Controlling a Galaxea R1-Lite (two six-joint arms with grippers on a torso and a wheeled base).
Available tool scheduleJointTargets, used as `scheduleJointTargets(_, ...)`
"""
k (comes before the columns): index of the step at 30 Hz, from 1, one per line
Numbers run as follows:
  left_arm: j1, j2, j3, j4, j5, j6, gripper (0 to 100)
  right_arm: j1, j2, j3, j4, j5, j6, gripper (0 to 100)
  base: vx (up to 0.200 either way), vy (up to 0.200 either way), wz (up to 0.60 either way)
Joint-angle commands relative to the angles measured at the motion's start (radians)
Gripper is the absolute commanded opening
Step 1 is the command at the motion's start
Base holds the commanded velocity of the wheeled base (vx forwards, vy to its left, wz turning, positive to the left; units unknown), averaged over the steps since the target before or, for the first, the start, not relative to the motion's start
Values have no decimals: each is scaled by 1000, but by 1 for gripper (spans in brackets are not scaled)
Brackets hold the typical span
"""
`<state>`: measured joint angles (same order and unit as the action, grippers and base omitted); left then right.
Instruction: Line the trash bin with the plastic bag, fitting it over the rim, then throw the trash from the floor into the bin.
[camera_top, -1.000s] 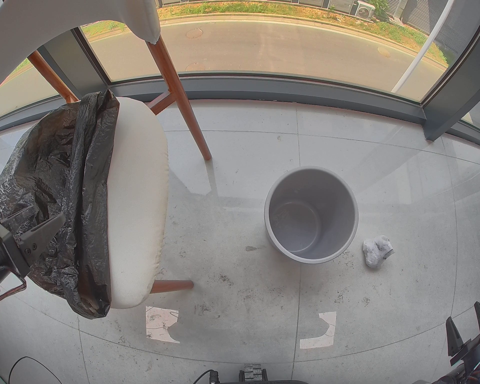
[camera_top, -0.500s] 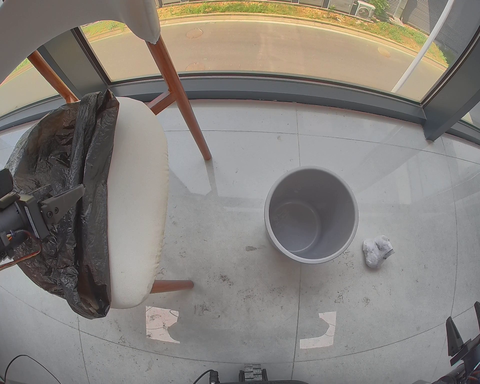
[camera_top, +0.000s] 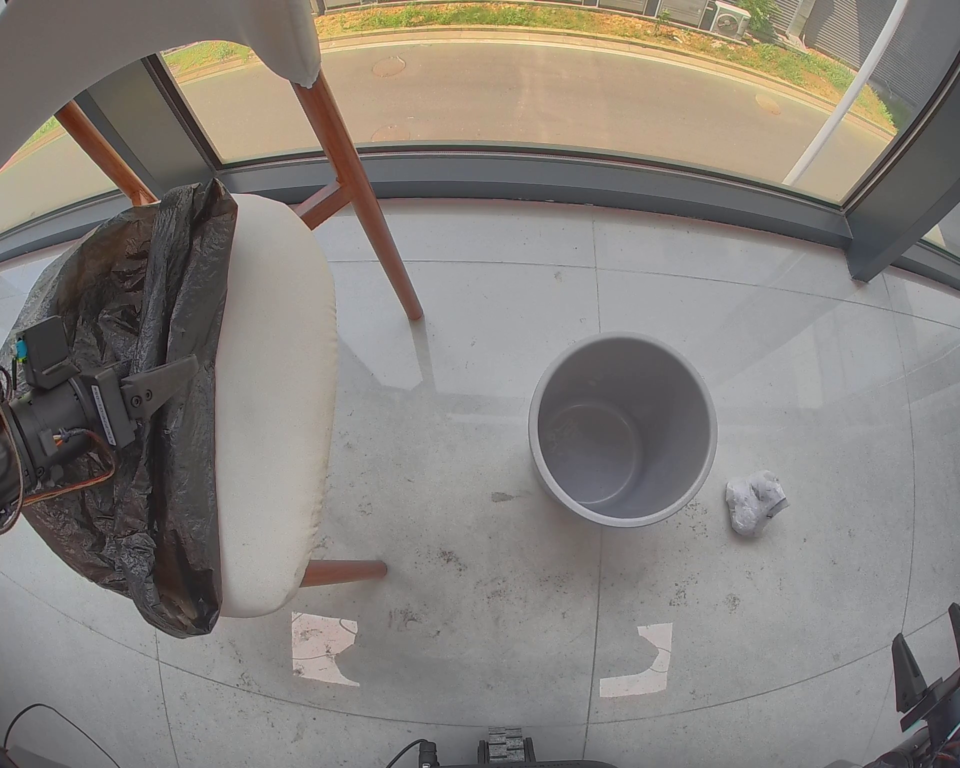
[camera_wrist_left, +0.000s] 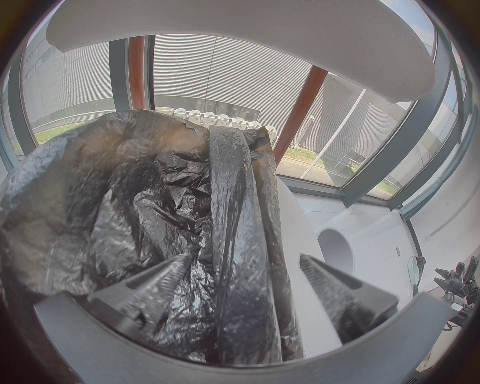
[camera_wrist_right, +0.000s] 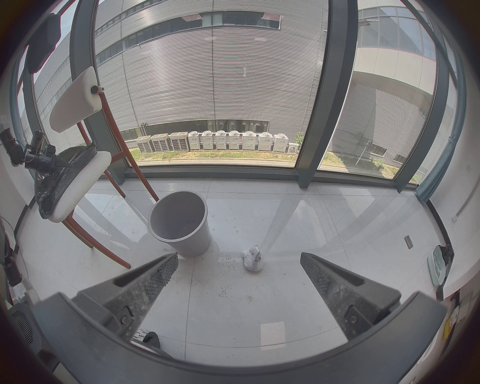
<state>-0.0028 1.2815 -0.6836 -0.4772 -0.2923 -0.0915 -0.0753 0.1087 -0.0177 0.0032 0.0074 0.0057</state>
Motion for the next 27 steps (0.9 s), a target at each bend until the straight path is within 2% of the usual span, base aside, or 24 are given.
scheduleJointTargets(1, -13, 30, -2, -38, 2, -19, 0, 0, 0, 18, 0, 0, 0, 100, 0, 0, 0)
scheduleJointTargets(10, -16, 30, 3, -73, -4, -27, 0, 0, 0, 18, 0, 0, 0, 100, 0, 0, 0)
scheduleJointTargets(15, -52, 7, 36, -73, 1, -59, 0, 0, 0, 18, 0, 0, 0, 100, 0, 0, 0)
scheduleJointTargets(18, -97, -40, 58, -73, 4, -142, 0, 0, 0, 18, 0, 0, 0, 100, 0, 0, 0)
scheduleJointTargets(20, -146, -68, 62, -73, 5, -263, 0, 0, 0, 18, 0, 0, 0, 100, 0, 0, 0)
scheduleJointTargets(22, -154, -82, 64, -83, 4, -324, 0, 0, 0, 18, 0, 0, 0, 100, 0, 0, 0)
scheduleJointTargets(27, -187, -134, 124, -190, -4, -343, 0, 0, 0, 18, 0, 0, 0, 100, 0, 0, 0)
